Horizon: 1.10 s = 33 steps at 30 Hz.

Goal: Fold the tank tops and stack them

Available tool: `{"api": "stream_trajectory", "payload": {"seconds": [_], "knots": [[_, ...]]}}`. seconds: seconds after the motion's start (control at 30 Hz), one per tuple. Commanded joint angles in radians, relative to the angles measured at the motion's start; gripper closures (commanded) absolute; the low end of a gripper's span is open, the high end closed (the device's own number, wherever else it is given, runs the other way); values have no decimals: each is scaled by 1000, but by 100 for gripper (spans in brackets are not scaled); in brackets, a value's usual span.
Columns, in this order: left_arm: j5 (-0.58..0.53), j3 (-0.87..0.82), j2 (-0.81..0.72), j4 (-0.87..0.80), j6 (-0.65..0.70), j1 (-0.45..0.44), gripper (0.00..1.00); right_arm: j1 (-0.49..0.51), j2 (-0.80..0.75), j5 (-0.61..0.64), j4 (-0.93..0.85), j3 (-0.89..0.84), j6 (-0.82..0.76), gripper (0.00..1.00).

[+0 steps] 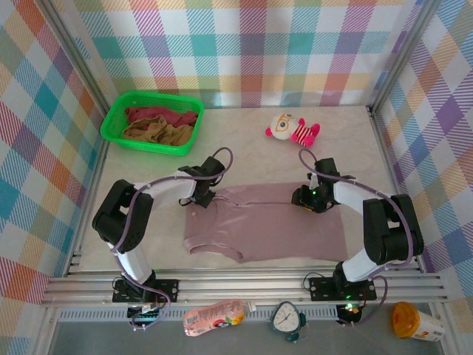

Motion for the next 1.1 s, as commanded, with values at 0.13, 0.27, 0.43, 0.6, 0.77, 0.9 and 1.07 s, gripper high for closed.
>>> {"api": "stream_trajectory", "payload": {"seconds": [0.13, 0.27, 0.43, 0.6, 0.77, 0.9, 1.07], "knots": [[-142, -28, 53, 74, 143, 14, 99, -4, 21, 10, -12, -13, 12, 53], [-165, -24, 68, 103, 181, 17, 92, -4, 23, 16, -13, -12, 15, 53], [-102, -30, 5, 70, 105, 12, 86, -4, 17, 14, -21, -2, 10, 53], [-48, -32, -55, 37, 68, -14, 82, -4, 22, 10, -24, 17, 0, 53], [2, -50, -62, 24, 35, -28, 79, -4, 17, 4, -21, 4, 3, 53], [32, -71, -74, 9, 16, -34, 79, -4, 17, -1, -18, -4, 5, 53], [49, -94, -83, -26, 17, -36, 79, -4, 17, -5, -16, -5, 5, 53]]}}
